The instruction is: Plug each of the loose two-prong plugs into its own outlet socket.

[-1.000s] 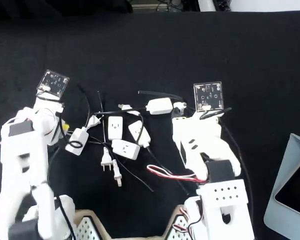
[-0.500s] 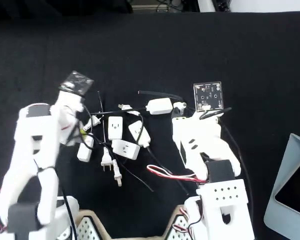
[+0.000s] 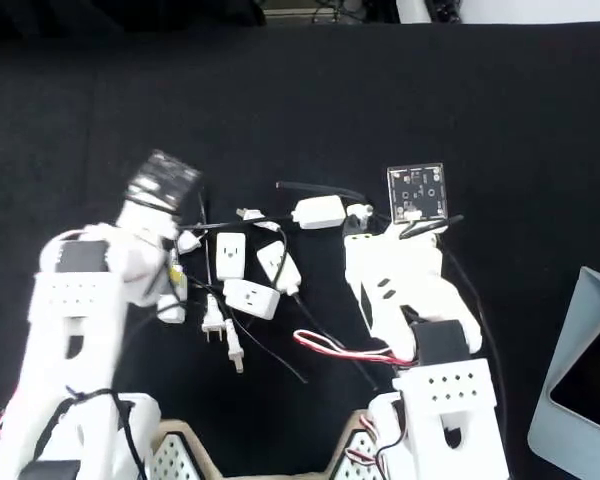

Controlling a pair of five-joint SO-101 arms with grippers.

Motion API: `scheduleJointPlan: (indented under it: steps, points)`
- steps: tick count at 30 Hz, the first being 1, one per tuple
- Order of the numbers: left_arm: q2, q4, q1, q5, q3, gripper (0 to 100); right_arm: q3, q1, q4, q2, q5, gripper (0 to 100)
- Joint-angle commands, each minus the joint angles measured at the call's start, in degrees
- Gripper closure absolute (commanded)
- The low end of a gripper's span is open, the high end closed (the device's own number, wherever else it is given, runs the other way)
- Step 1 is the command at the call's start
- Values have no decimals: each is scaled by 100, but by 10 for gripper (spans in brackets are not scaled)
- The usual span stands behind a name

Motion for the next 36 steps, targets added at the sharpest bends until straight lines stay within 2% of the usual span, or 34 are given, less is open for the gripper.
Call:
scheduleJointPlan:
  steps: [1, 5, 12, 16, 20, 23, 27, 31, 36]
  points:
    - [-123, 26, -840, -466, -576, 744, -31, -79, -53, -66, -35, 985]
    - [404, 9, -1112, -756, -567, 743, -31, -79, -53, -66, -35, 985]
    - [1873, -659, -1007, -712, -787, 743, 66, -79, -105, -84, -26, 985]
    - [2163, -167, -497, -501, -1262, 747, 57, -88, -105, -92, -9, 985]
    - [2171, 211, 356, -35, -1508, 747, 66, -88, -105, -92, 0, 985]
    - [2233, 167, 989, 220, -1332, 748, 75, -88, -105, -101, 0, 985]
    - [2215, -141, 1473, 484, -927, 748, 75, -88, -105, -101, 0, 985]
    - [2163, -237, 1358, 492, -840, 748, 75, -88, -105, -101, 0, 985]
    - [1855, 378, 593, 378, -1429, 748, 75, -88, -105, -101, 0, 985]
